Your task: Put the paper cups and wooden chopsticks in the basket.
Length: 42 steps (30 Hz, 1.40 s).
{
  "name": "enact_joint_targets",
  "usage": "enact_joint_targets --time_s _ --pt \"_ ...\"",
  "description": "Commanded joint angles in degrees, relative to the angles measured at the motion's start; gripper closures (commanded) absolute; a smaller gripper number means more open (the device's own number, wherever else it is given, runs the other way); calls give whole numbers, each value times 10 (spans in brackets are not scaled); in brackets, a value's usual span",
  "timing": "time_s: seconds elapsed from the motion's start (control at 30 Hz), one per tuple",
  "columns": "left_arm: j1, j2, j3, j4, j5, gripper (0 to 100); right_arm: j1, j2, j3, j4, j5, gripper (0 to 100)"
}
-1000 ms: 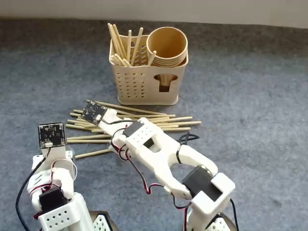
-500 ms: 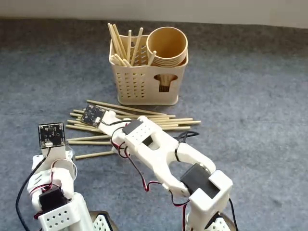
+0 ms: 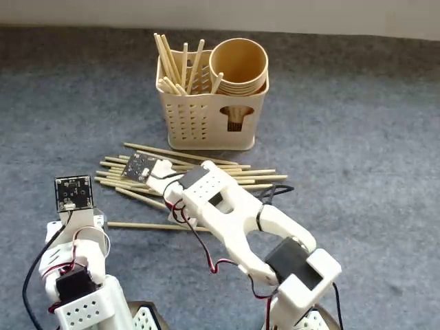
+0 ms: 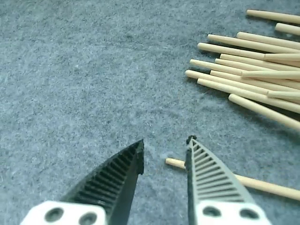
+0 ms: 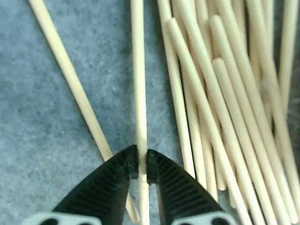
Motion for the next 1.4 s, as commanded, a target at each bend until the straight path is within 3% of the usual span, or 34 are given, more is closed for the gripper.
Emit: enact_joint_targets --time_s 0.0,0.27,0.6,0.77,0.87,1.37 --pt "-7 -4 10 -10 4 842 26 -75 -4 18 3 992" --pt "-7 -4 10 -11 4 842 38 -211 53 47 -7 992" --pt "-7 -4 11 -12 4 842 36 -400 105 51 -100 993" --pt "-7 -4 11 -11 4 842 36 -467 104 48 -204 993" --pt "-7 -4 11 -11 4 842 36 -490 102 45 -218 993" --pt "-7 -4 11 -11 4 843 68 -524 105 -342 -218 993"
